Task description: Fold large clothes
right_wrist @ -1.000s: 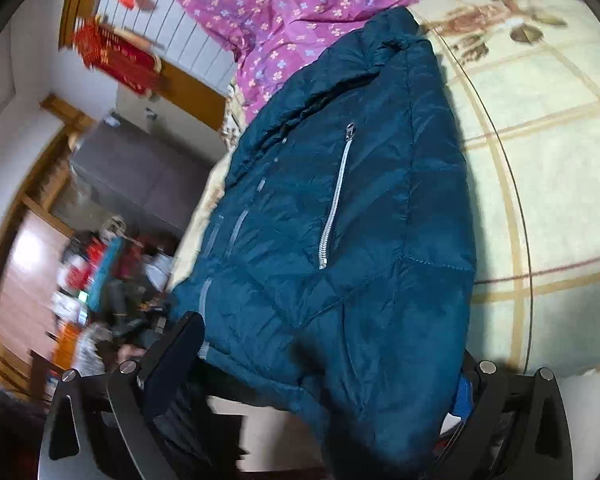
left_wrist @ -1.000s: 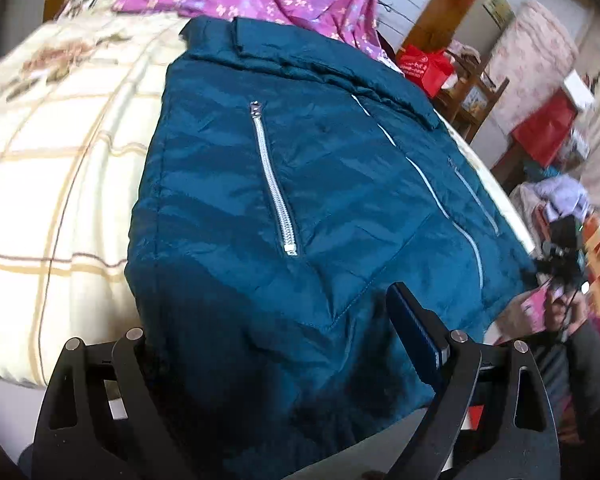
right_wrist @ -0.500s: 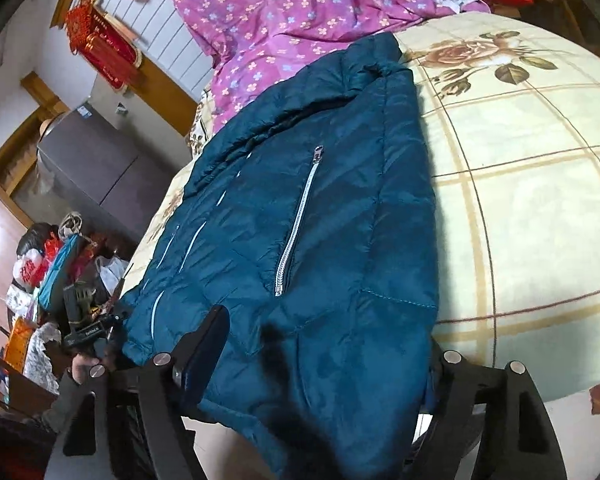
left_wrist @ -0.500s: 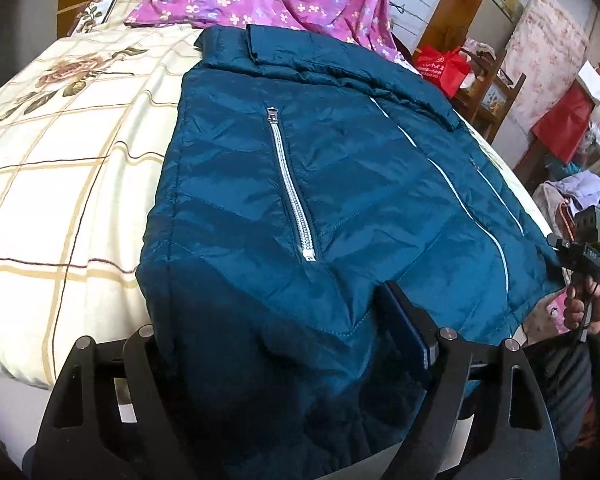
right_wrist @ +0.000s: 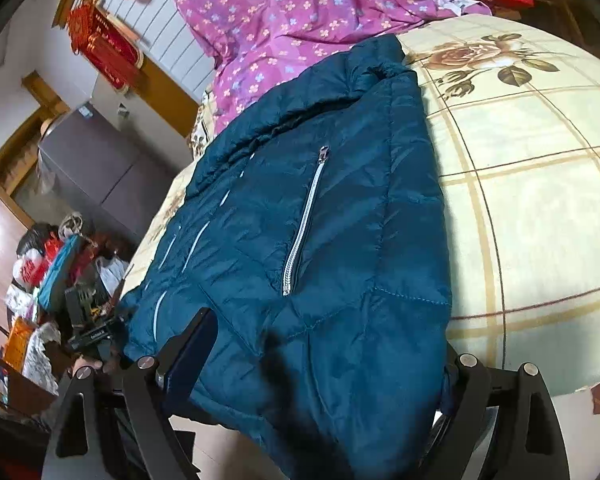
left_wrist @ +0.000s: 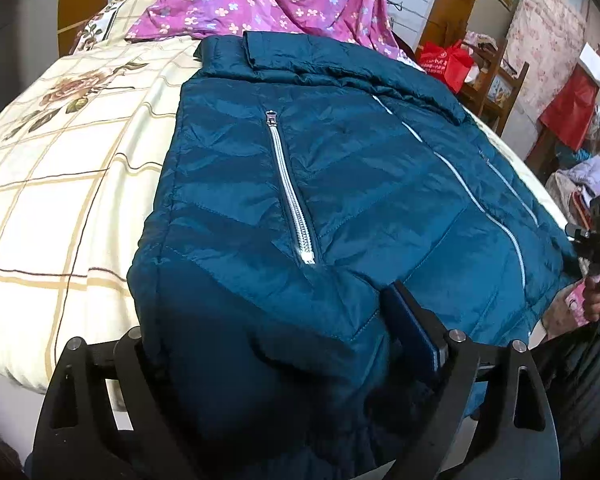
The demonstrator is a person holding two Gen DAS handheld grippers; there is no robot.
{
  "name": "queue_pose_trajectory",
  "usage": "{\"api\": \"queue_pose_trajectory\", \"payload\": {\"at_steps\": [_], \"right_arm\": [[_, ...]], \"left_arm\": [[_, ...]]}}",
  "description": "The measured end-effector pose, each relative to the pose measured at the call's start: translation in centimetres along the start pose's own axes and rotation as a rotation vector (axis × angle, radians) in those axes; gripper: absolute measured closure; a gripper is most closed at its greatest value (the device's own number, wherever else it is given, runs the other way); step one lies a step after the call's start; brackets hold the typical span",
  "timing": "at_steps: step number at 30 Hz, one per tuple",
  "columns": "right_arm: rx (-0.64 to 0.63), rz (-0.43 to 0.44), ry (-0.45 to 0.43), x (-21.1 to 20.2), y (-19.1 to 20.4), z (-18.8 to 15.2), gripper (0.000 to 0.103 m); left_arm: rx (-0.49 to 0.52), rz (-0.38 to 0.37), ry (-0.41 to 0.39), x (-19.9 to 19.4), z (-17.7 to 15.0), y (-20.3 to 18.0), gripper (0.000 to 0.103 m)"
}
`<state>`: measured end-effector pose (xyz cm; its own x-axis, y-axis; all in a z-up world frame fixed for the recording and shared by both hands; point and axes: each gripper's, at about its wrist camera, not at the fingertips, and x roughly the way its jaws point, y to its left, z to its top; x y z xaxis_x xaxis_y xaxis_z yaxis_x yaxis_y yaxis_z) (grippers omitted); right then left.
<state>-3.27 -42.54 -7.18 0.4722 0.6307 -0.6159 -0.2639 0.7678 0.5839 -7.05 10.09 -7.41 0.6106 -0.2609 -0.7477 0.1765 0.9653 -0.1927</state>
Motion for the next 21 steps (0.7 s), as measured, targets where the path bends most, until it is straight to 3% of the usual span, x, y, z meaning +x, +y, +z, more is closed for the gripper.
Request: {"api": "queue_pose_trajectory", "payload": {"at_steps": [1, 4, 6, 7, 8, 9, 12, 17, 21], "right_arm": [[-0.003, -0.015, 0.002, 0.0, 0.1, 0.0, 0.021], [0.028, -0.016, 0.017, 0.0, -0.7, -0.1, 0.058], [0.008, 0.006, 0.020, -0.2, -0.5, -0.1, 0.078], [-0.014, 0.011, 0.018, -0.4, -0.1, -0.2, 0.084], [-0.036, 0.017, 0.018, -0.4, 0.4, -0.3, 0.085], [-0.054, 0.018, 0.022, -0.4, 0.7, -0.4, 0.085], [-0.003, -0.001, 0.057, 0.4, -0.4, -0.6, 0.085], [0.030, 0.017, 0.062, 0.5, -0.8, -0.7, 0.081], [-0.019, -0.009, 0.061, 0.5, 0.2, -0.6, 0.080]], "left_arm": [[0.005, 0.006, 0.003, 0.1, 0.0, -0.1, 0.013], [-0.006, 0.004, 0.007, -0.1, 0.0, 0.1, 0.013], [-0.029, 0.007, 0.000, -0.5, 0.0, 0.4, 0.034], [-0.041, 0.006, -0.004, -0.6, 0.0, 0.7, 0.057], [-0.054, -0.001, -0.012, -0.9, 0.0, 1.0, 0.069], [-0.065, -0.008, -0.026, -1.2, 0.0, 1.2, 0.073], [-0.064, -0.010, -0.031, -1.3, -0.1, 1.2, 0.076], [-0.085, -0.017, 0.000, -0.7, -0.2, 1.3, 0.058], [-0.065, -0.001, -0.004, -0.8, -0.5, 0.8, 0.056]]}}
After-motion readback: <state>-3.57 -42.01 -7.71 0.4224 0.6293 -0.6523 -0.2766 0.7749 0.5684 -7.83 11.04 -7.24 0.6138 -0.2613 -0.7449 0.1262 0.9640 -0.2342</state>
